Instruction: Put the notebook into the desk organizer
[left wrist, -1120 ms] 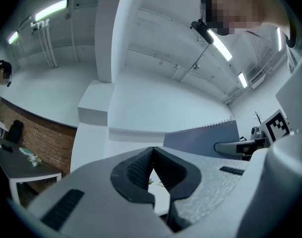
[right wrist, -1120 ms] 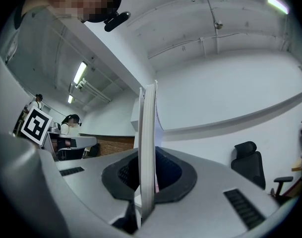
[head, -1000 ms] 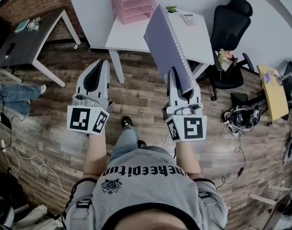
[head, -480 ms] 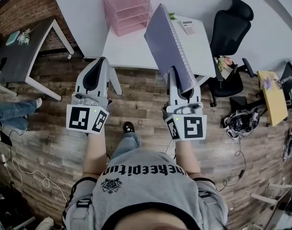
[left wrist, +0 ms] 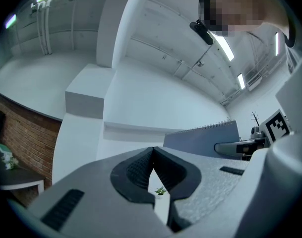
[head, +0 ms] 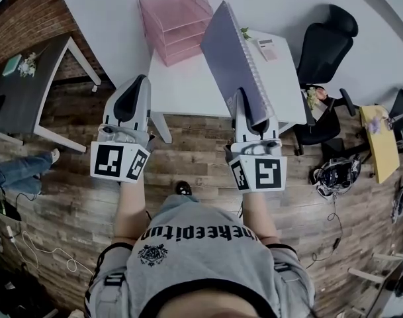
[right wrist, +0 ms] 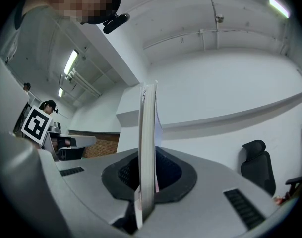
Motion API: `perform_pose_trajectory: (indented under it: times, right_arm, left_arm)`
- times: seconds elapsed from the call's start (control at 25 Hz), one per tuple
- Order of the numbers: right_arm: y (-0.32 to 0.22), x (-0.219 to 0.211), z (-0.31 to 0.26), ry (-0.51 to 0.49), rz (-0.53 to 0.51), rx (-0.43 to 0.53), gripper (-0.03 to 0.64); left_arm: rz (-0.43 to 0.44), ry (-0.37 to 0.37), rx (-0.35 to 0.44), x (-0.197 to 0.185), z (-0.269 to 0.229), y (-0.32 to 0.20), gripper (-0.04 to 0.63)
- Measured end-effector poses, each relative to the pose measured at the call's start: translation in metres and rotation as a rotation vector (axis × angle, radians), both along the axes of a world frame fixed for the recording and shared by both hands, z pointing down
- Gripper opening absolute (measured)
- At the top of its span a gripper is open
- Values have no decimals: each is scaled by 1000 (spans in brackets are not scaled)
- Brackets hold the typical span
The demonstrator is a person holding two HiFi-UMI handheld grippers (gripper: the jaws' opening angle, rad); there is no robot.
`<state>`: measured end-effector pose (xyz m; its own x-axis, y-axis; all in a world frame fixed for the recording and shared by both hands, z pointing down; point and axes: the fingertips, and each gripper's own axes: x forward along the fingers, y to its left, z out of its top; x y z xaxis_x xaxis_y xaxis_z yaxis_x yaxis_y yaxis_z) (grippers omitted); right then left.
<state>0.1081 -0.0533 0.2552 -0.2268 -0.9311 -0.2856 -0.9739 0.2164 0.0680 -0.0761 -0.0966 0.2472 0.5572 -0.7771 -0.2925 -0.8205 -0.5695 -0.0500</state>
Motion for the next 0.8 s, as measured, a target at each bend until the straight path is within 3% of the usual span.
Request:
perform_pose_trajectory:
  times: [0.28, 0.52, 0.8]
  right_arm:
    - [-49, -8, 1, 1, 25, 9, 31]
    - [-82, -13, 7, 10, 48, 1, 31]
    - [-109, -12, 12, 87, 53, -3, 31]
  left_arm:
    - [33, -16, 27, -5, -1, -52, 3]
    - [32, -11, 4, -16, 9, -89, 3]
    - [30, -6, -19, -14, 20, -115, 3]
